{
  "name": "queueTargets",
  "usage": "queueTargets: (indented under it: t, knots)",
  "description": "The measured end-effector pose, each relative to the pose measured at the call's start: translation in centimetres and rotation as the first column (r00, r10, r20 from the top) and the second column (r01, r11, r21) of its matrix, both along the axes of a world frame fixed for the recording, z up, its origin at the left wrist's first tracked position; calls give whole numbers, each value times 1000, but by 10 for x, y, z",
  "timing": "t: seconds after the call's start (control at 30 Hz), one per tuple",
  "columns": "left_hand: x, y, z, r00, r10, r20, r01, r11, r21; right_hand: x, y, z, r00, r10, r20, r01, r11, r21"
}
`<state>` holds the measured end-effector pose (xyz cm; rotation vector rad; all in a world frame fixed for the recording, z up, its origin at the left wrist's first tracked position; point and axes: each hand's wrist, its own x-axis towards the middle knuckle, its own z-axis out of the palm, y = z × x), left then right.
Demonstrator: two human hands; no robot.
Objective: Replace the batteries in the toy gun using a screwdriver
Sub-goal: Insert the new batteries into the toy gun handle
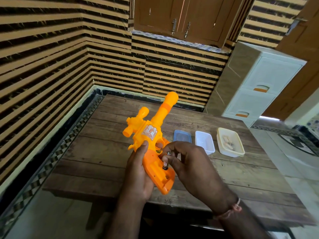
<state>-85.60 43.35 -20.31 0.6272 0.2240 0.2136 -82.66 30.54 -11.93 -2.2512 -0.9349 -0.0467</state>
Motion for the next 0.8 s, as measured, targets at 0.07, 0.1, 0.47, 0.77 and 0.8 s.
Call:
queueTargets:
  t: [0.07, 0.1, 0.47, 0.77, 0.8]
  knots:
    - [-1, 0, 0, 1000, -13, 10, 13, 1000, -16, -1, 3, 2, 1000, 27, 6, -27, 997, -70]
    - [-1, 0, 1, 1000, -10, 12, 10, 1000, -19, -1, 4, 2, 1000, 31, 1, -31, 995, -95]
    - [-4, -2, 10, 1000, -4, -13, 4, 999, -38, -5, 3, -20, 995, 56, 82, -42, 987, -157]
    - [-3, 1, 10, 998, -5, -55, 3, 999, -33, -3, -4, -24, 996, 83, 16, -82, 995, -53]
    - [-3, 1, 10, 999, -12, -50, 11, 1000, -23, -1, -6, -23, 997, 83, -12, -83, 995, -55]
